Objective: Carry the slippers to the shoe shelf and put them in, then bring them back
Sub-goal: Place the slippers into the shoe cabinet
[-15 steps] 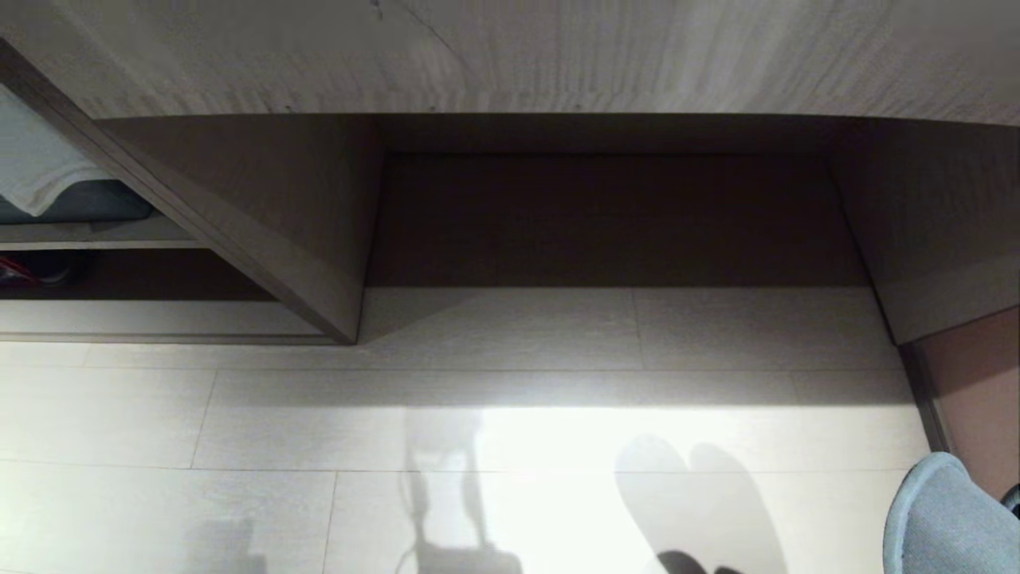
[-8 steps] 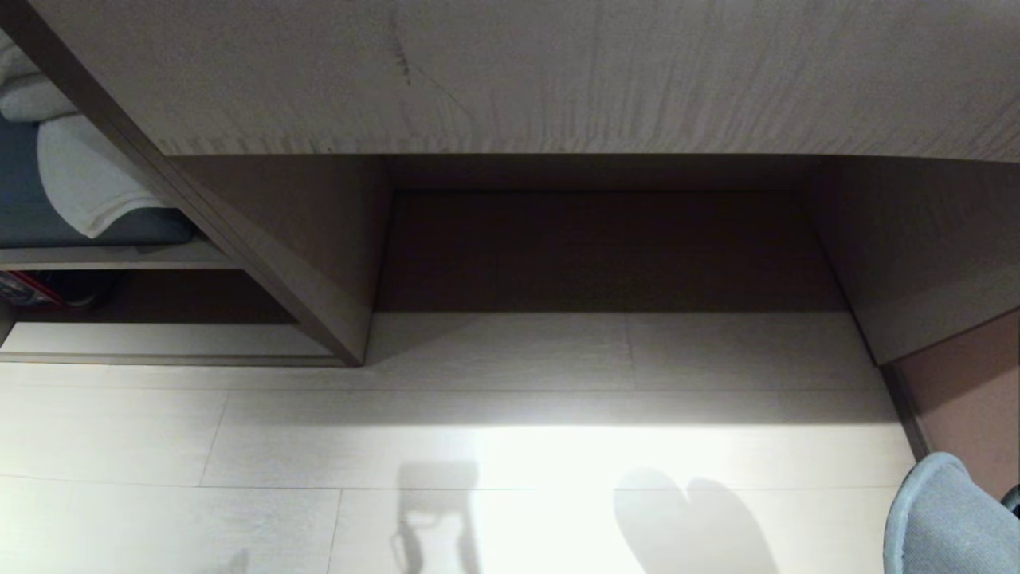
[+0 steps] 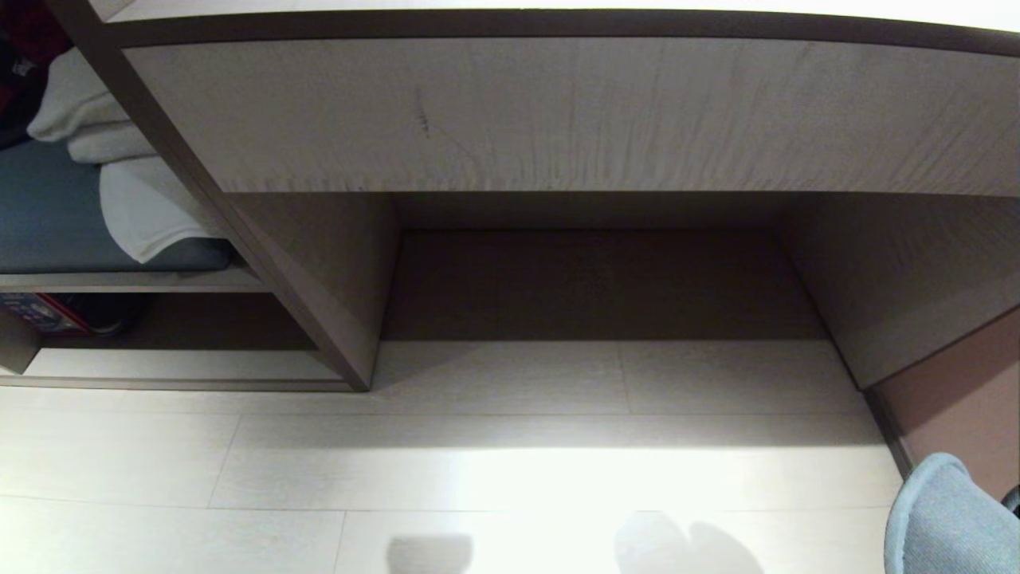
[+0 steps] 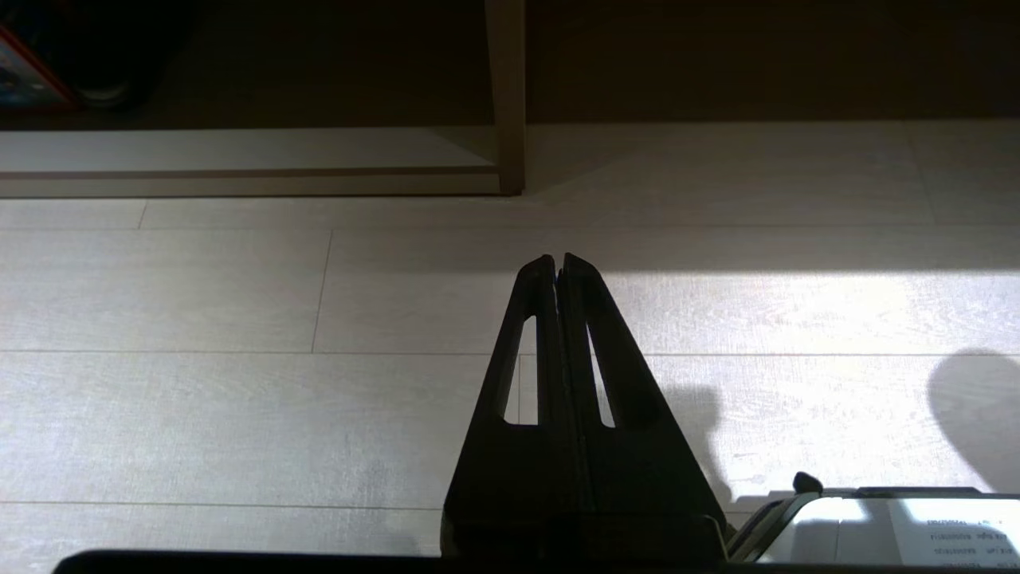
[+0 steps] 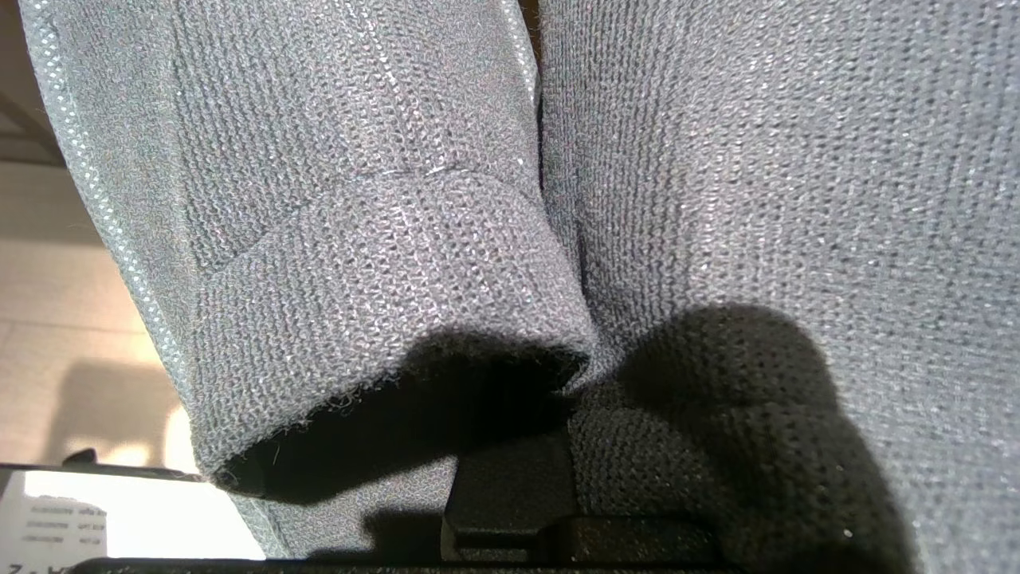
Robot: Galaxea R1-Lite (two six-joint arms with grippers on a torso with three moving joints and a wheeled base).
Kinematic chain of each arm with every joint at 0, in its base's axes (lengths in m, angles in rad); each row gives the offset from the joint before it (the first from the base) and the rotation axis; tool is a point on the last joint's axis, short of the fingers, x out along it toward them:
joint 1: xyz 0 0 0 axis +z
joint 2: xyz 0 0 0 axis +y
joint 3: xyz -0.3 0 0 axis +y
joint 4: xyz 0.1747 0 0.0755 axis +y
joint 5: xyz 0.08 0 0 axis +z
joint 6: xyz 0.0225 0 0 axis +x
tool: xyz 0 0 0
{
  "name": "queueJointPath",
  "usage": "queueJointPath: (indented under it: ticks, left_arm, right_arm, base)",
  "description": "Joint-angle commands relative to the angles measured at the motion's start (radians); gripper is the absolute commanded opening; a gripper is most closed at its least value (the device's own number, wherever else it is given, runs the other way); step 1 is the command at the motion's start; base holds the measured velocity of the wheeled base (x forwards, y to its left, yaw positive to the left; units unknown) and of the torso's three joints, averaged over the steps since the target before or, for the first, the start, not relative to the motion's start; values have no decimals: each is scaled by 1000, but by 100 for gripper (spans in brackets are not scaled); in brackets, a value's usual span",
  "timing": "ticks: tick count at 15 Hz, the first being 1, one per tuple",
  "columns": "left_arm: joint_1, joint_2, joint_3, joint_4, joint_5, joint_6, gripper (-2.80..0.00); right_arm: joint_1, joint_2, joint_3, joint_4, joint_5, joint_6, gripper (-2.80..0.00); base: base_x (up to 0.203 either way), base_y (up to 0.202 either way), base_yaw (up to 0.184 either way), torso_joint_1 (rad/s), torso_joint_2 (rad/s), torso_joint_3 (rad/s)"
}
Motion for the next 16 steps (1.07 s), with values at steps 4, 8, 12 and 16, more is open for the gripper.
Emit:
queueJointPath:
  ticks: [4,8,12,16]
  left_arm:
    - [0,1,0,-1,0,0,-280]
    - [0,2,0,-1,0,-1,-280]
    - [0,2,0,-1,0,-1,-280]
    - [0,2,0,-1,0,-1,-280]
  right_arm:
    - [0,1,0,0,0,-1,-280]
    - [0,1,0,-2,0,1,-280]
    - [0,1,0,-1,0,-1,-280]
    - [0,1,0,0,0,-1,-280]
  base:
    - [0,0,0,2,0,203]
    - [0,0,0,5,3,205]
    - [0,0,0,3,2,205]
    - [0,0,0,1,3,204]
